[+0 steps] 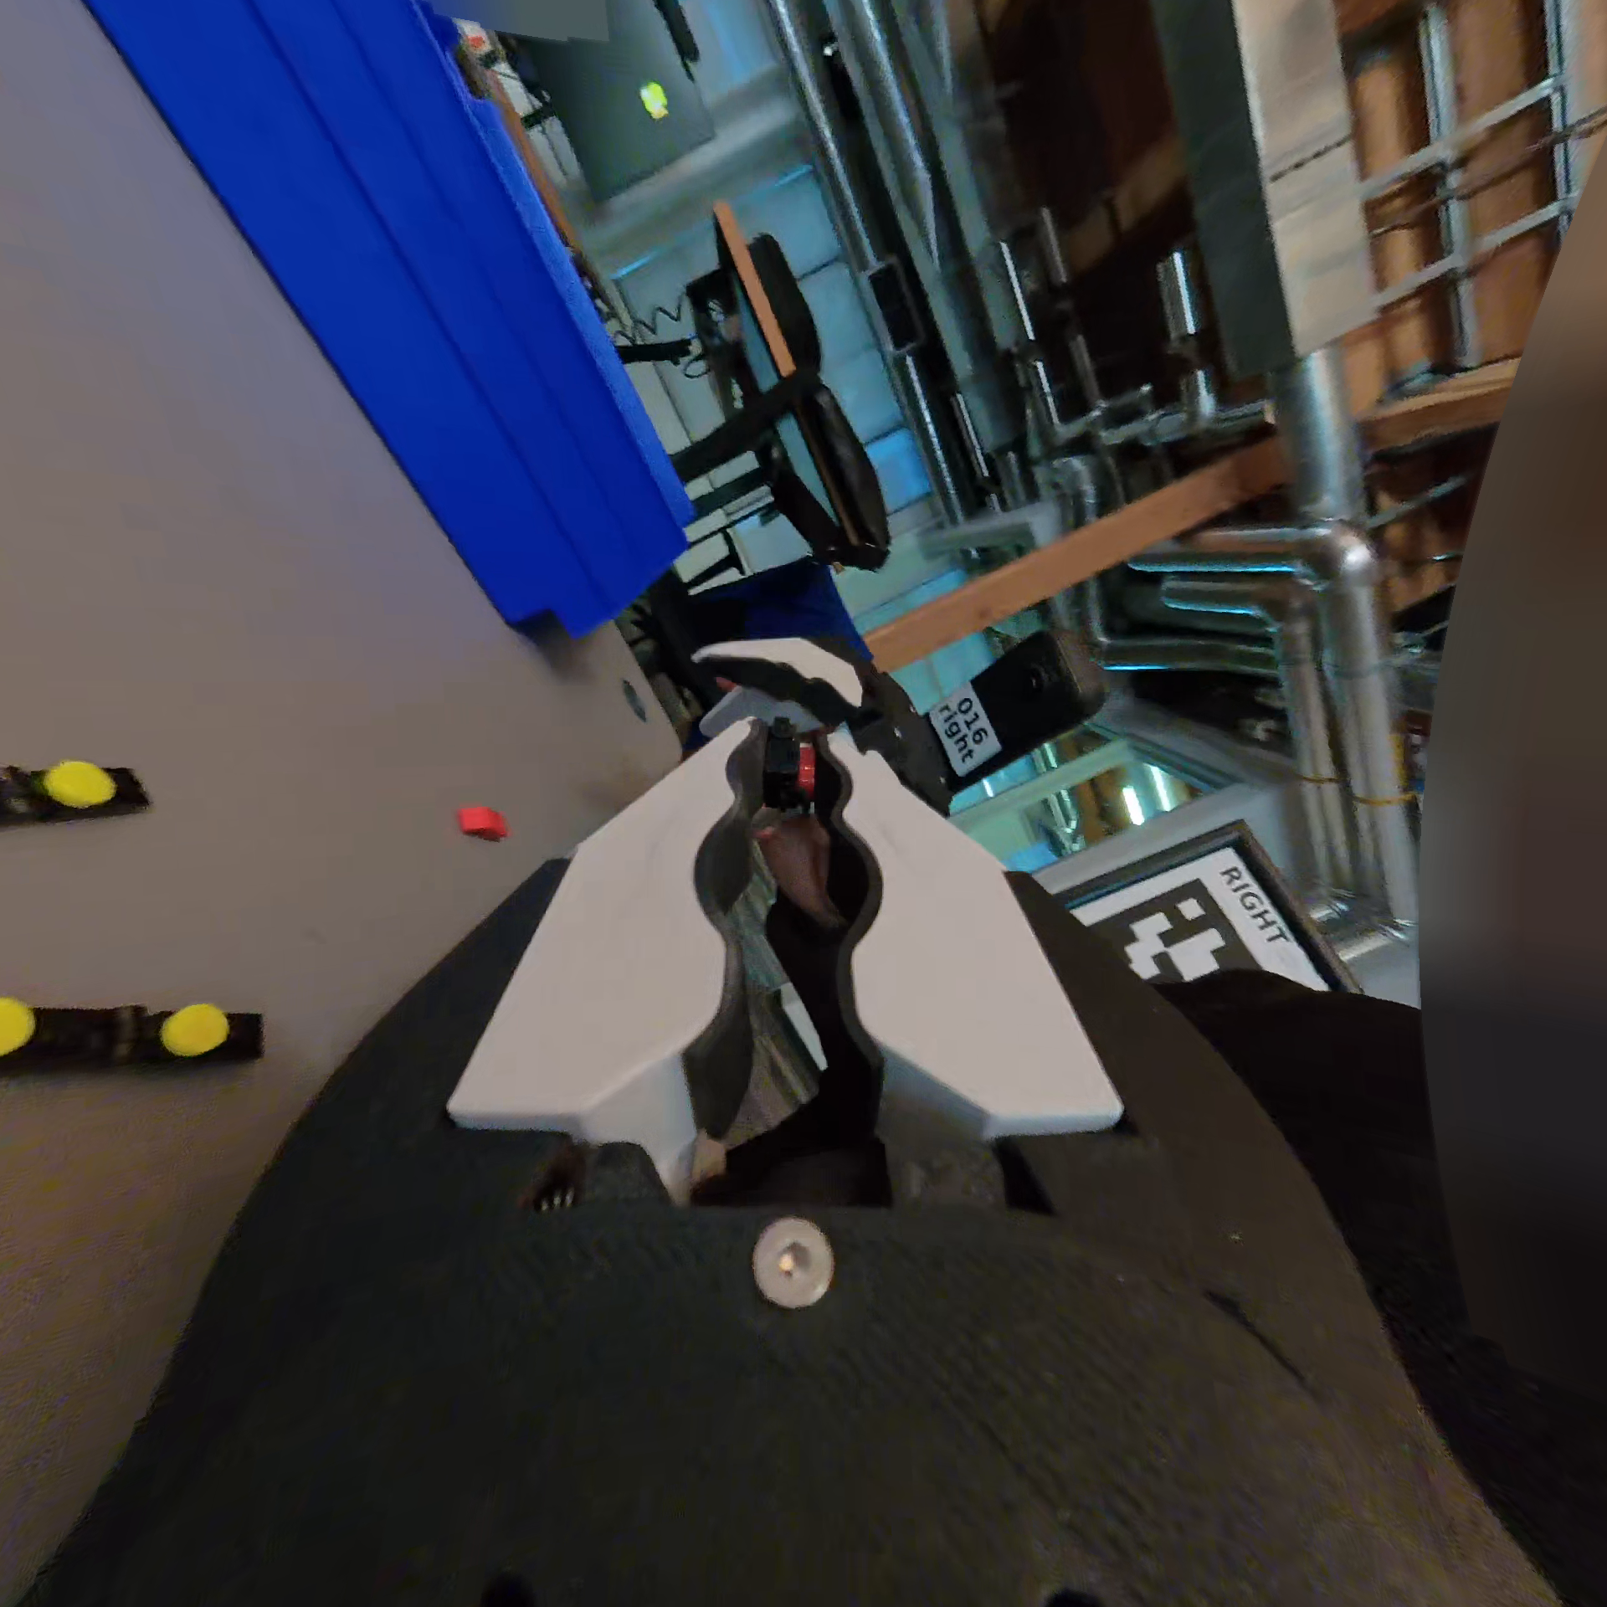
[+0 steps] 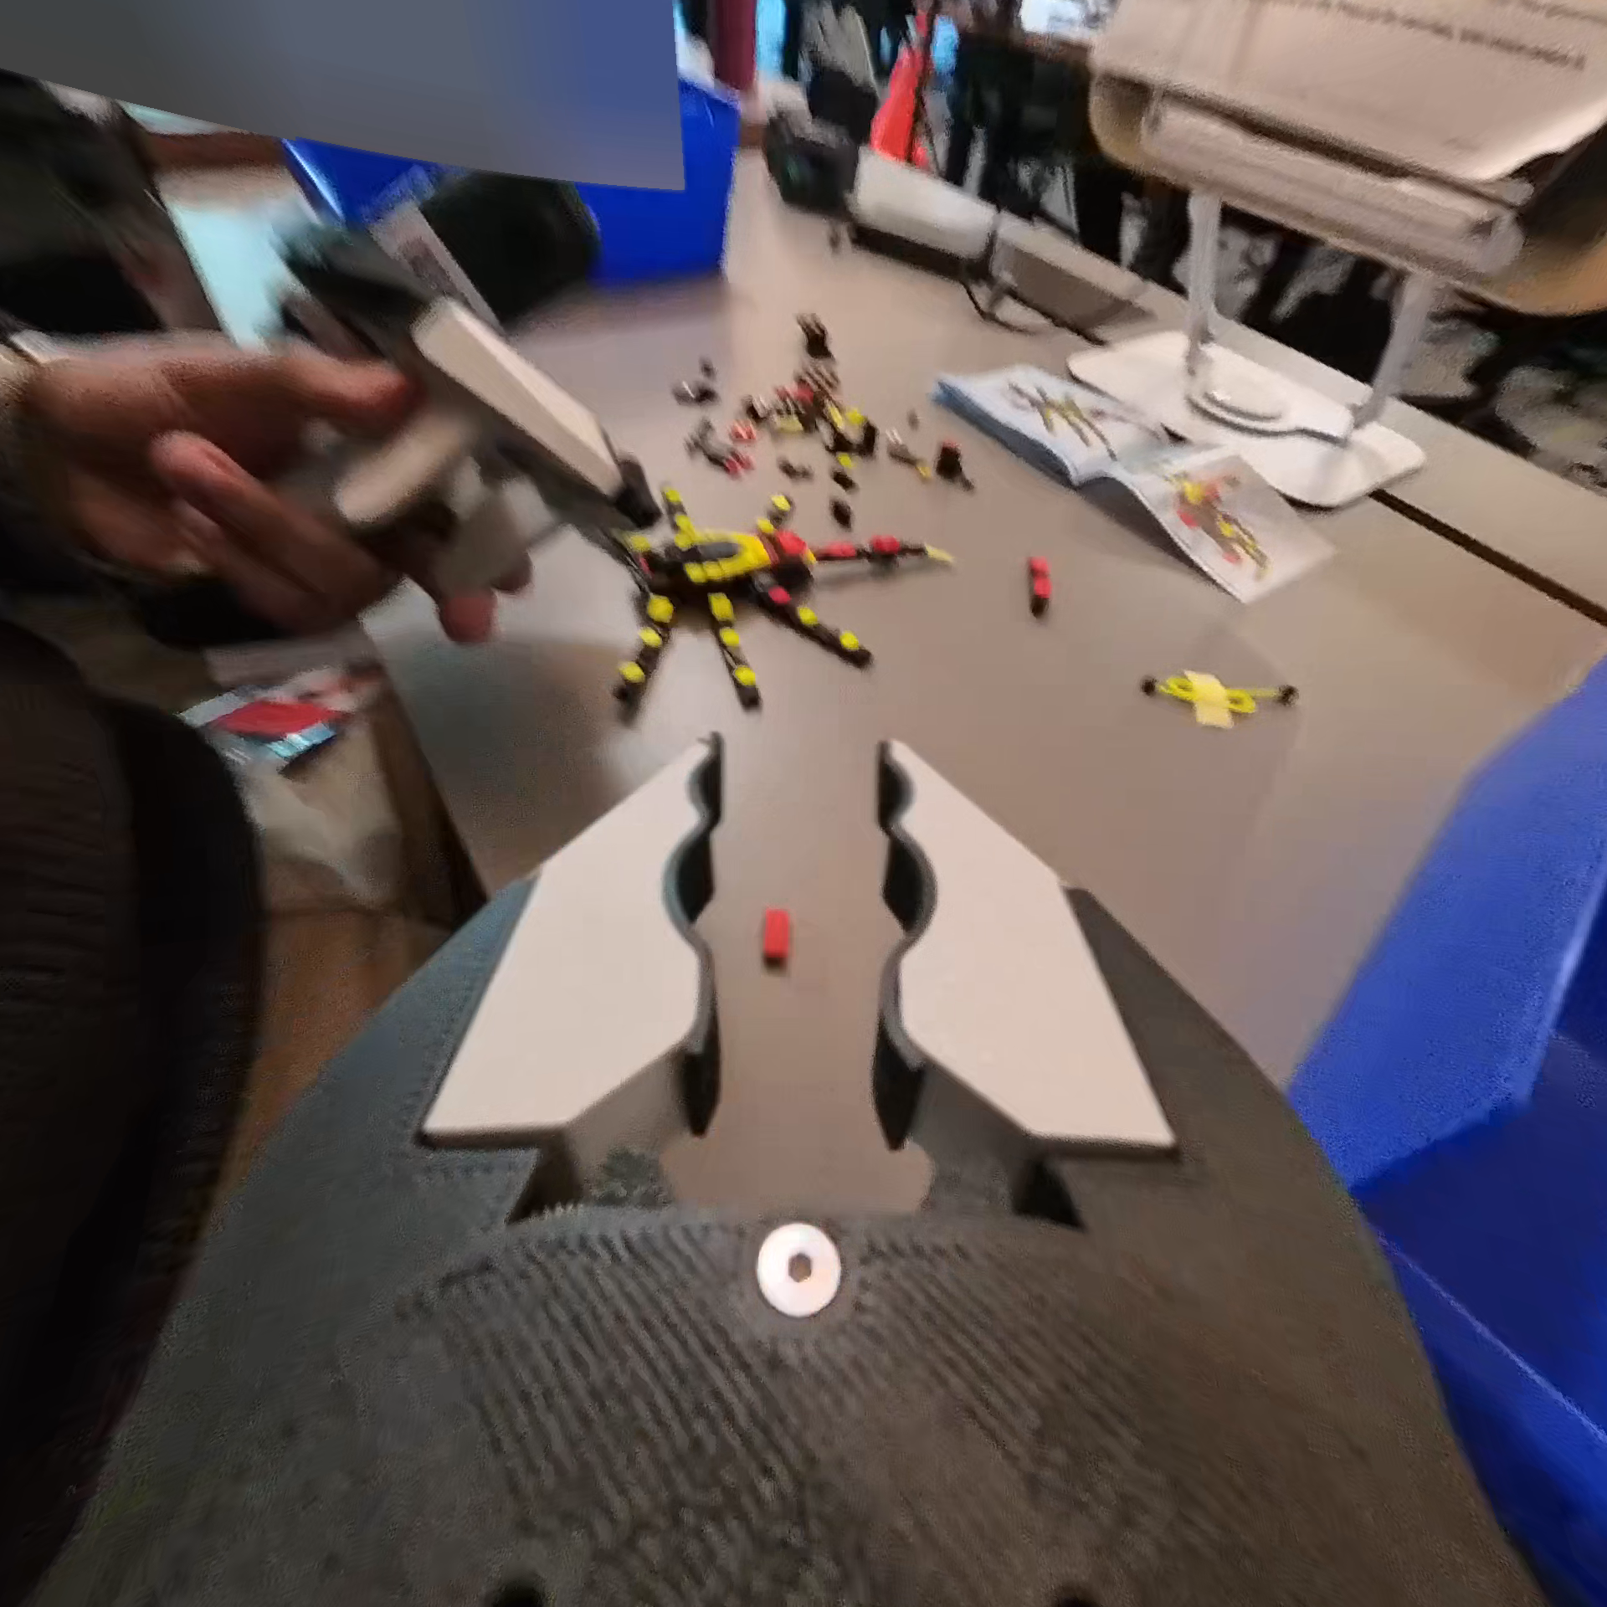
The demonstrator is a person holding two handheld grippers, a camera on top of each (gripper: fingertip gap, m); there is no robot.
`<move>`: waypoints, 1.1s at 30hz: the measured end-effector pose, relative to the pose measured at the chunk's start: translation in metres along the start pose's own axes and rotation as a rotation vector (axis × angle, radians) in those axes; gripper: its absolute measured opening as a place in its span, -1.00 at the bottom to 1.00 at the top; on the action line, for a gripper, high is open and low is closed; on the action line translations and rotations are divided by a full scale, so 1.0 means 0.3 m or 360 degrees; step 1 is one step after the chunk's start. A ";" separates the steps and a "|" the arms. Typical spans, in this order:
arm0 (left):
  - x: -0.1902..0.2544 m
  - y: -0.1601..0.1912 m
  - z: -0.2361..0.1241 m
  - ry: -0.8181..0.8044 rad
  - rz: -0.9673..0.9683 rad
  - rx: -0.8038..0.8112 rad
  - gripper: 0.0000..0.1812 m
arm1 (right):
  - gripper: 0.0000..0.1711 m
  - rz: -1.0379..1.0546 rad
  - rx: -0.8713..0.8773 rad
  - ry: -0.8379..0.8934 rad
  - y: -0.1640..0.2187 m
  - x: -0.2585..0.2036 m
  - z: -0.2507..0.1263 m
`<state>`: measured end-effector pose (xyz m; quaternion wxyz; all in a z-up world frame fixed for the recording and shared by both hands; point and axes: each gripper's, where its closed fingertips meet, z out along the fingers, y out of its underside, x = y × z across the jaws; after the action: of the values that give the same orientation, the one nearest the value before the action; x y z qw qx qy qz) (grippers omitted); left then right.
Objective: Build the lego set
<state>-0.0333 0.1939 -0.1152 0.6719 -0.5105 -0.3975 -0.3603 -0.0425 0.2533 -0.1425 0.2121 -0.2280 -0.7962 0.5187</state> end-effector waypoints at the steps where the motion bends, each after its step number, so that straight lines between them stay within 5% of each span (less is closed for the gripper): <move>1: -0.006 -0.002 -0.002 -0.0025 0.0007 0.0006 -0.91 | -0.48 -0.0029 -0.0093 0.0055 0.037 0.013 0.009; 5: -0.032 -0.003 -0.006 -0.0077 -0.0042 0.0007 -0.91 | -0.50 0.0031 -0.0443 -0.0001 0.189 -0.010 0.043; 10: -0.072 -0.011 -0.016 -0.0102 -0.0213 0.0034 -0.92 | -0.73 0.0137 -0.0560 -0.0088 0.271 -0.011 0.069; 15: -0.098 -0.016 -0.021 -0.0081 -0.0386 0.0069 -0.91 | -0.75 0.0263 -0.0529 -0.0195 0.280 -0.031 0.100; 17: -0.107 -0.018 -0.022 -0.0078 -0.0415 0.0074 -0.91 | -0.93 0.0257 -0.0543 -0.0205 0.280 -0.031 0.109; 20: -0.106 -0.017 -0.020 -0.0055 -0.0439 0.0065 -0.91 | -0.93 0.0176 -0.0468 -0.0210 0.236 -0.035 0.113; 25: -0.072 0.028 0.009 0.0026 -0.0431 -0.0071 -0.92 | -0.93 -0.0332 0.0114 -0.0246 -0.030 -0.106 0.064; 33: -0.018 0.104 0.043 0.0098 -0.0325 -0.0282 -0.91 | -0.94 -0.0921 0.0175 -0.0139 -0.073 -0.184 0.035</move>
<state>-0.0101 0.2135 -0.1305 0.5960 -0.5135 -0.3933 -0.4758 -0.0072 0.2056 -0.1316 0.3289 0.0429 -0.8071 0.4884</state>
